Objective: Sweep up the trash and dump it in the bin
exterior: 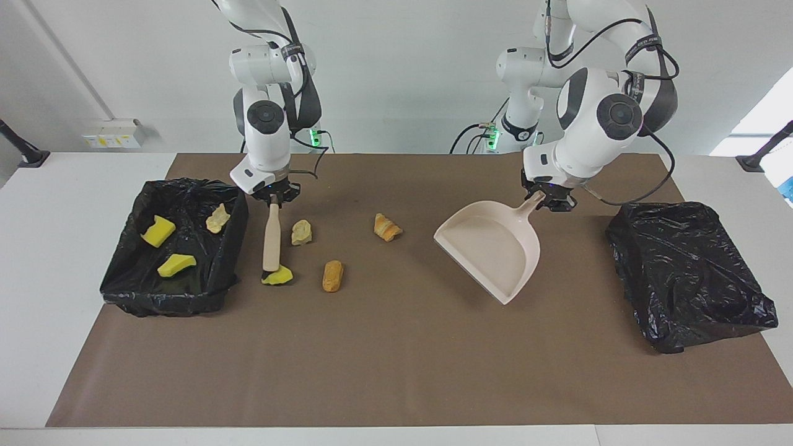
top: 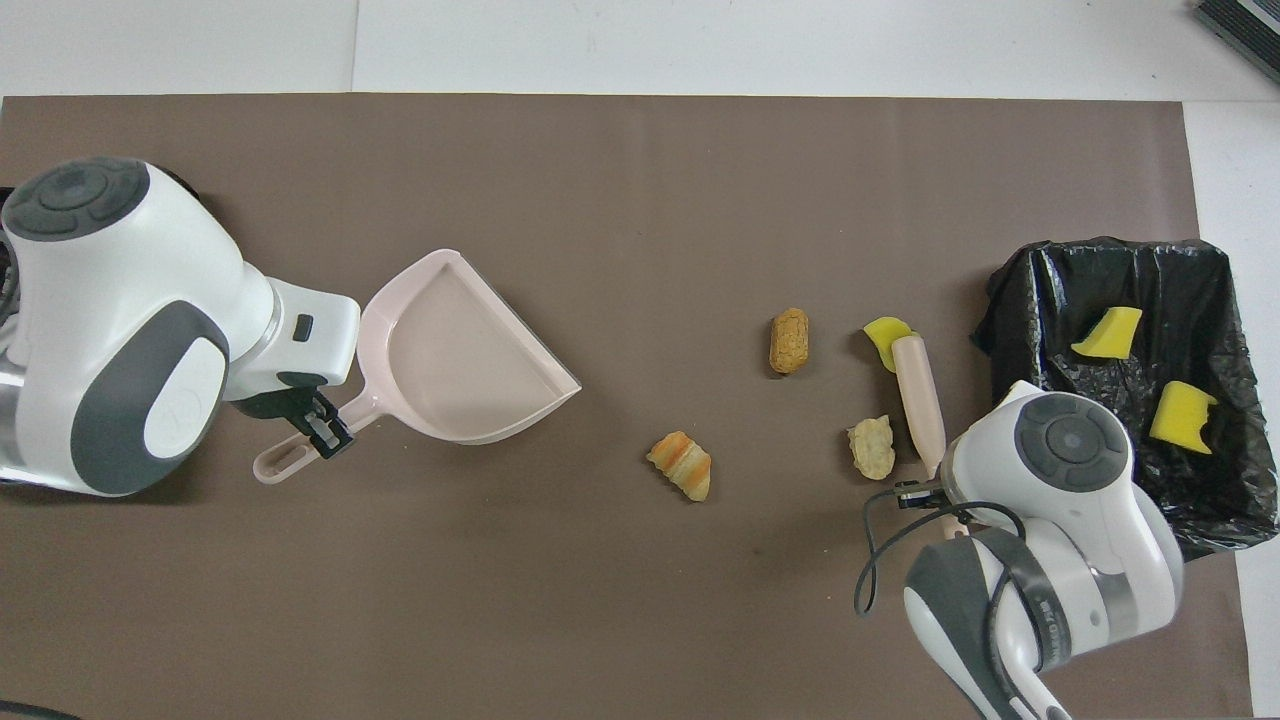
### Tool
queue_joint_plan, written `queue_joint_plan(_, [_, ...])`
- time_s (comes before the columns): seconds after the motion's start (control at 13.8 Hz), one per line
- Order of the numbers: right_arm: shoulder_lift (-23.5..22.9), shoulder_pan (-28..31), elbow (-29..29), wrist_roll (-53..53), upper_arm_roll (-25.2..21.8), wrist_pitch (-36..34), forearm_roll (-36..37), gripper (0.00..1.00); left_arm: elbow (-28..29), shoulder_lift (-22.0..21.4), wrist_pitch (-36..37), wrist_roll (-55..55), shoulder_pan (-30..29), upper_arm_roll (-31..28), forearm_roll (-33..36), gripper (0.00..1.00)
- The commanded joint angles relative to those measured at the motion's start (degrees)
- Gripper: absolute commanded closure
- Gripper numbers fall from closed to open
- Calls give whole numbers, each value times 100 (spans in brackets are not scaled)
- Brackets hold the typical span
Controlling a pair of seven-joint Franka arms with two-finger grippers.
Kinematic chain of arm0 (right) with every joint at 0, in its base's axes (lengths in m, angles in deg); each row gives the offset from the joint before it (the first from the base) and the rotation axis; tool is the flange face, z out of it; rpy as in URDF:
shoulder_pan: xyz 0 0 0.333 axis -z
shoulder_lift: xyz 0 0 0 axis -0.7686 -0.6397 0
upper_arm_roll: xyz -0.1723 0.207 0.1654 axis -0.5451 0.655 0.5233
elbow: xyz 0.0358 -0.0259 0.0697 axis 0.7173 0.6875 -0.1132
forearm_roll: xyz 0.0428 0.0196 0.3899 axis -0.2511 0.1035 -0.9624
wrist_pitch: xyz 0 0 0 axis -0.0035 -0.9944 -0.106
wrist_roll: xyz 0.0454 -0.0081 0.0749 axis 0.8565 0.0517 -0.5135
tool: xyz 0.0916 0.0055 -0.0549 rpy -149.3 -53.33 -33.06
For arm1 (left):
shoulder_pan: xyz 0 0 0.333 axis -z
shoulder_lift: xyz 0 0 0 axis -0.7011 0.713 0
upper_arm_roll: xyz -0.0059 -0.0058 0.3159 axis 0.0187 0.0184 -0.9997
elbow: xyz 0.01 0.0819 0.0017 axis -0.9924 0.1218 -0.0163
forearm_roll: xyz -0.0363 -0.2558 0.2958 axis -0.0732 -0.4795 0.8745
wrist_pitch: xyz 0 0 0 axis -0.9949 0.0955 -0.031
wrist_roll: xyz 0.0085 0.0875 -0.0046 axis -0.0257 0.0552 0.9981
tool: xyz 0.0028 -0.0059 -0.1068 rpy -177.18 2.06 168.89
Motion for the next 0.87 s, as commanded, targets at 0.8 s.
queue_joint_plan(0.8, [-171, -35, -1344, -1161, -25, -997, -310, 100, 2951, -1765, -1973, -38, 701, 132, 981, 100])
